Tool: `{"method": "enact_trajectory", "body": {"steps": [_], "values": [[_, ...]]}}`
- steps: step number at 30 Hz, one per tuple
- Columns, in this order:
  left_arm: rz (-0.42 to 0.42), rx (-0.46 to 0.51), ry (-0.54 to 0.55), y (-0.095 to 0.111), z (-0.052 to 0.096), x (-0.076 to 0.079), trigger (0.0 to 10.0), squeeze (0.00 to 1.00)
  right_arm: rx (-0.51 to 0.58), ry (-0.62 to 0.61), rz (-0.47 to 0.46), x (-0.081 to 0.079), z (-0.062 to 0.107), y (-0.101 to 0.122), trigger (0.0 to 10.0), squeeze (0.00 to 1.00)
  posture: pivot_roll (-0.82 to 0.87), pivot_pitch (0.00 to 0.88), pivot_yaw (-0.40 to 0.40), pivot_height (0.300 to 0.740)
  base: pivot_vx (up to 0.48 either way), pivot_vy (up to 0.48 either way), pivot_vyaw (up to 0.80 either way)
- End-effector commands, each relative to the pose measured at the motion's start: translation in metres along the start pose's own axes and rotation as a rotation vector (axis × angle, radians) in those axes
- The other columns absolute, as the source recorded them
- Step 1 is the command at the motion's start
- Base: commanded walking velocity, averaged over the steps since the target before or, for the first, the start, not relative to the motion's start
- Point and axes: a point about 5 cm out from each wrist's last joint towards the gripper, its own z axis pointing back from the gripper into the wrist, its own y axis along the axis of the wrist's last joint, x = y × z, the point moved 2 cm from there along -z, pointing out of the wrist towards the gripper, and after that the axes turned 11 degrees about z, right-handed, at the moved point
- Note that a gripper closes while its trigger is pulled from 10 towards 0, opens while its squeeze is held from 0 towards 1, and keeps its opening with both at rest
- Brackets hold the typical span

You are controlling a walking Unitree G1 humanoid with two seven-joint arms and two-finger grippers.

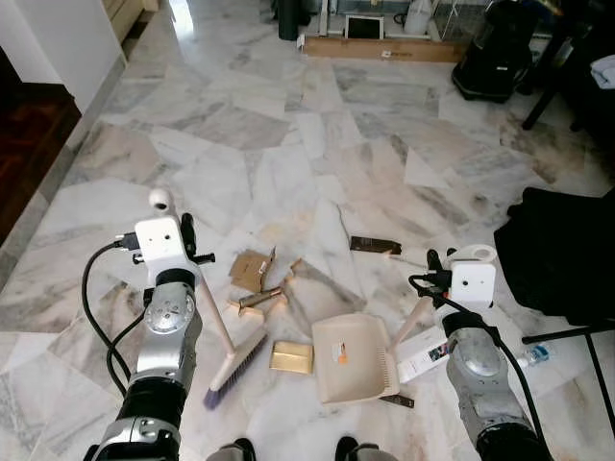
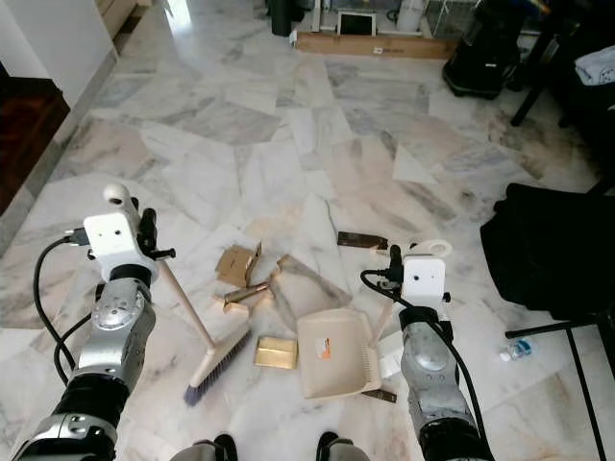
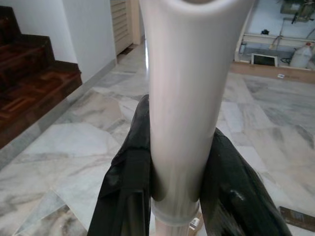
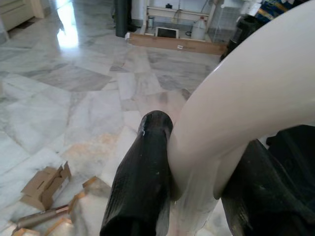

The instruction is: Sweep floor

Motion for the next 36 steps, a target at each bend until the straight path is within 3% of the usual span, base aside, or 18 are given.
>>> {"method": "enact_trajectory", "body": {"steps": [1,8,19,26,33,36], "values": [[-0.016,0.035,-0.001,0.009,-0.001,-0.001,10.0,0.0,-0.081,-0.014,0.066,0.007,0.007,-0.018,10.0,0.0,-0.02,0.244,-0.048,0.74,0.0,0.0,0.0],[-0.03,0.084,0.006,0.028,-0.002,0.003,10.0,0.0,-0.135,-0.051,0.074,0.006,0.001,-0.019,10.0,0.0,0.0,0.257,-0.06,0.74,0.0,0.0,0.0],[-0.009,0.06,-0.025,0.029,0.001,0.016,10.0,0.0,-0.229,-0.017,0.09,-0.008,-0.01,-0.018,10.0,0.0,0.0,0.26,-0.072,0.74,0.0,0.0,0.0],[0.005,0.057,-0.031,0.031,0.001,0.025,10.0,0.0,-0.242,-0.007,0.046,-0.015,-0.02,-0.008,10.0,0.0,0.01,0.261,-0.079,0.74,0.0,0.0,0.0],[-0.028,0.063,-0.021,0.029,0.002,0.025,10.0,0.0,-0.25,-0.011,0.033,-0.015,-0.031,0.002,10.0,0.0,0.0,0.266,-0.081,0.74,0.0,0.0,0.0],[-0.084,0.063,-0.017,0.022,0.004,0.022,10.0,0.0,-0.238,-0.019,0.012,-0.015,-0.036,0.009,10.0,0.0,-0.01,0.275,-0.085,0.74,0.0,0.0,0.0]]}}
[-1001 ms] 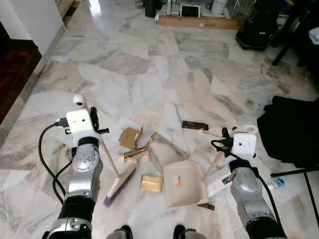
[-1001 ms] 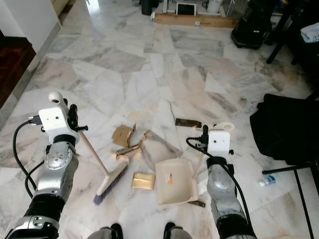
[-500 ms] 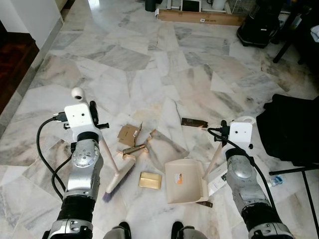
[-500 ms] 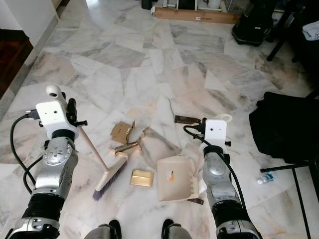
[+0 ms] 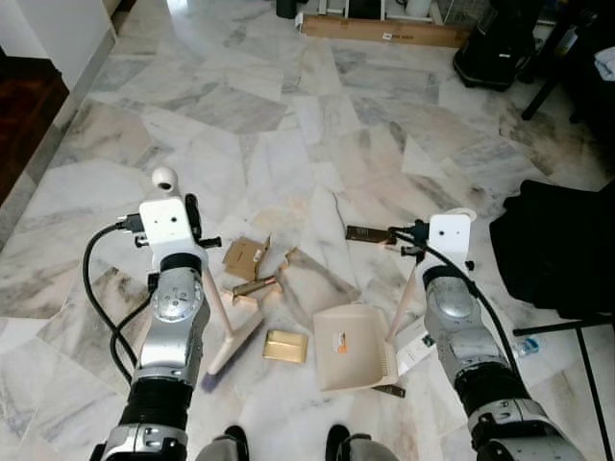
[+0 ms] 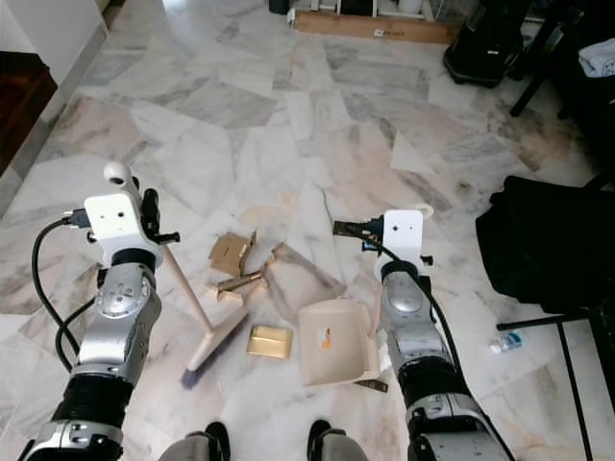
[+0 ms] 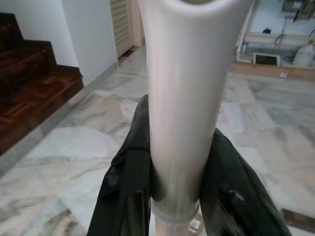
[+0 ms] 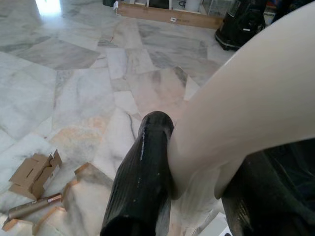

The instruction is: Sweep floor

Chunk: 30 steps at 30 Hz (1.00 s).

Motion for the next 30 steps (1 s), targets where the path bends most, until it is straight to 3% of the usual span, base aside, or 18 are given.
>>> {"method": "enact_trajectory", "body": {"steps": [1,7,9,11,14,23,26,30], "values": [[-0.041,0.018,-0.011,-0.002,0.003,0.001,10.0,0.0,-0.131,-0.001,0.013,0.0,0.007,-0.029,10.0,0.0,-0.02,0.276,-0.085,0.74,0.0,0.0,0.0],[-0.054,-0.044,-0.043,-0.019,0.009,0.005,10.0,0.0,-0.128,0.001,0.007,-0.001,0.007,-0.028,10.0,0.0,-0.03,0.286,-0.083,0.74,0.0,0.0,0.0],[-0.024,-0.104,-0.067,-0.03,0.012,0.01,10.0,0.0,-0.129,0.001,0.007,-0.001,0.007,-0.028,10.0,0.0,-0.04,0.291,-0.082,0.74,0.0,0.0,0.0],[0.067,-0.193,-0.08,-0.043,0.012,0.019,10.0,0.0,-0.131,-0.002,0.008,0.001,0.008,-0.029,10.0,0.0,-0.06,0.3,-0.082,0.74,0.0,0.0,0.0],[0.138,-0.251,-0.104,-0.048,0.011,0.03,10.0,0.0,-0.132,-0.006,0.006,0.004,0.009,-0.029,10.0,0.0,-0.06,0.304,-0.082,0.74,0.0,0.0,0.0],[0.346,-0.284,-0.201,-0.035,0.002,0.059,10.0,0.0,-0.137,-0.007,0.011,0.008,0.01,-0.03,10.0,0.0,-0.06,0.303,-0.086,0.74,0.0,0.0,0.0],[0.39,-0.279,-0.215,-0.029,-0.001,0.061,10.0,0.0,-0.138,0.0,0.01,0.006,0.009,-0.03,10.0,0.0,-0.05,0.297,-0.087,0.74,0.0,0.0,0.0],[0.385,-0.253,-0.212,-0.023,-0.007,0.056,10.0,0.0,-0.129,0.009,0.001,0.004,0.007,-0.026,10.0,0.0,-0.04,0.279,-0.084,0.74,0.0,0.0,0.0]]}}
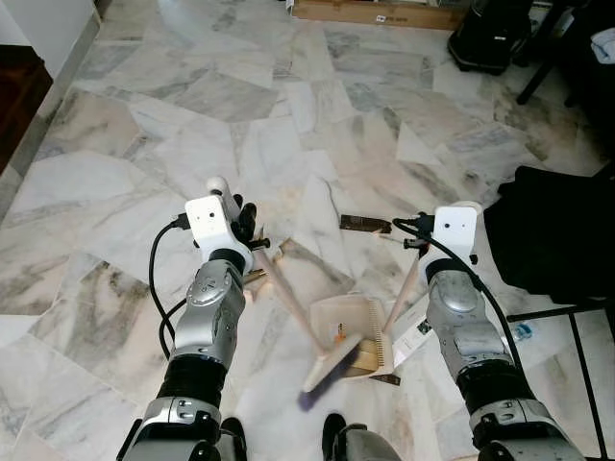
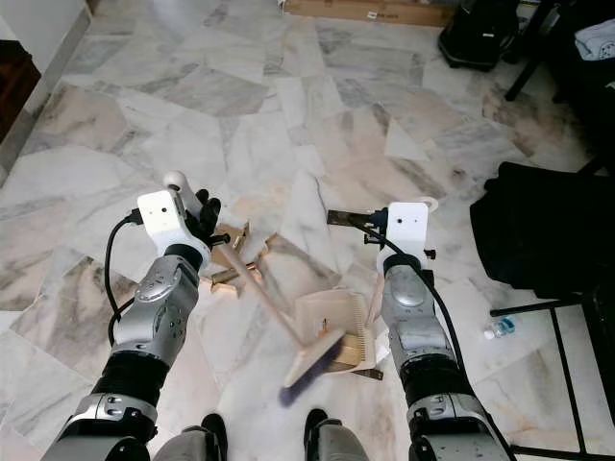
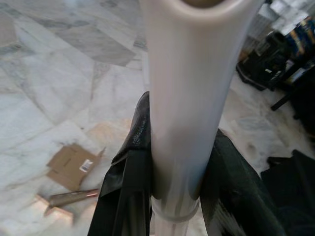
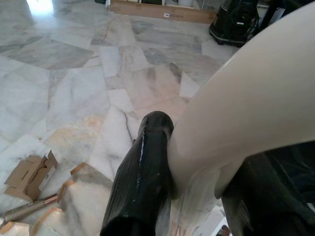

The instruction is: Sweep floor

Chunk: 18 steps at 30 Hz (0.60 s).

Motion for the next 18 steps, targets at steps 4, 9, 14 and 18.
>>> {"method": "enact_trajectory", "body": {"steps": [4,9,14,18], "values": [[-0.074,0.039,-0.04,0.016,-0.002,0.002,10.0,0.0,-0.13,0.01,0.001,0.0,0.006,-0.033,10.0,0.0,-0.03,0.263,-0.079,0.74,0.0,0.0,0.0],[-0.174,0.094,-0.135,0.036,0.002,0.014,10.0,0.0,-0.141,0.007,-0.003,0.004,0.005,-0.037,10.0,0.0,0.0,0.202,-0.07,0.74,0.0,0.0,0.0],[-0.235,0.13,-0.173,0.049,0.003,0.018,10.0,0.0,-0.145,-0.005,-0.022,0.009,0.004,-0.04,10.0,0.0,0.01,0.158,-0.062,0.74,0.0,0.0,0.0],[-0.259,0.184,-0.213,0.059,0.005,0.027,10.0,0.0,-0.145,-0.019,-0.022,0.013,0.002,-0.04,10.0,0.0,0.01,0.102,-0.047,0.74,0.0,0.0,0.0]]}}
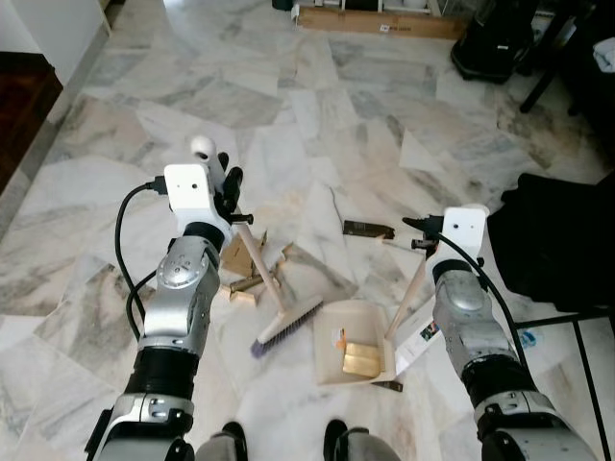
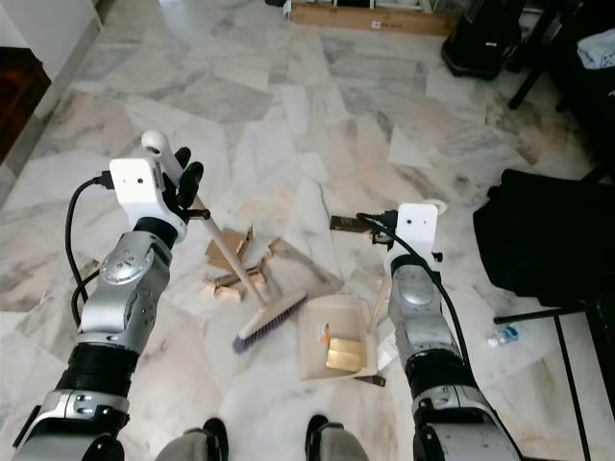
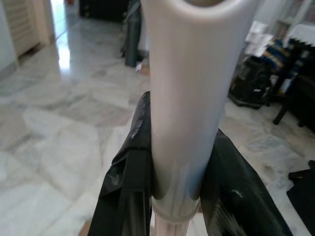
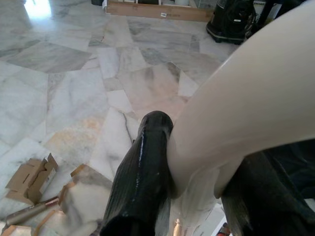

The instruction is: Sweep floor

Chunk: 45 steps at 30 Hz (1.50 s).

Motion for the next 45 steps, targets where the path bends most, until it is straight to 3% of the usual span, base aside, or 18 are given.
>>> {"method": "enact_trajectory", "body": {"steps": [1,7,22,27,28,34,37,41,45], "values": [[-0.011,0.05,-0.039,0.011,0.0,0.009,10.0,0.0,-0.099,-0.003,0.005,0.004,0.005,-0.025,10.0,0.0,0.01,0.102,-0.047,0.74,0.0,0.0,0.0],[-0.119,0.134,-0.051,0.016,0.001,0.015,10.0,0.0,-0.035,-0.038,-0.066,0.01,0.005,-0.019,10.0,0.0,0.01,0.029,-0.031,0.74,0.0,0.0,0.0],[-0.165,0.19,-0.045,0.017,-0.007,0.022,10.0,0.0,0.062,-0.059,-0.116,0.01,0.008,-0.007,10.0,0.0,-0.02,0.0,0.001,0.74,0.0,0.0,0.0],[-0.196,0.215,0.012,0.019,-0.008,0.012,10.0,0.0,0.151,-0.098,-0.16,0.018,0.011,0.008,10.0,0.0,-0.03,0.0,0.009,0.74,0.0,0.0,0.0],[-0.209,0.212,0.034,0.017,-0.007,0.007,10.0,0.0,0.209,-0.094,-0.18,0.019,0.013,0.017,10.0,0.0,-0.04,0.0,0.013,0.74,0.0,0.0,0.0],[-0.254,0.204,0.09,0.008,-0.001,-0.008,10.0,0.0,0.293,-0.104,-0.215,0.025,0.02,0.025,10.0,0.0,-0.05,0.0,0.014,0.74,0.0,0.0,0.0],[-0.287,0.173,0.15,-0.003,0.008,-0.026,10.0,0.0,0.326,-0.104,-0.262,0.026,0.027,0.026,10.0,0.0,-0.05,0.0,0.014,0.74,0.0,0.0,0.0],[-0.247,0.117,0.246,-0.019,0.021,-0.05,10.0,0.0,0.334,-0.099,-0.274,0.023,0.036,0.022,10.0,0.0,-0.08,0.0,0.012,0.74,0.0,0.0,0.0],[-0.222,0.139,0.275,-0.016,0.025,-0.054,10.0,0.0,0.331,-0.11,-0.273,0.027,0.043,0.017,10.0,0.0,-0.07,0.0,0.005,0.74,0.0,0.0,0.0]]}}
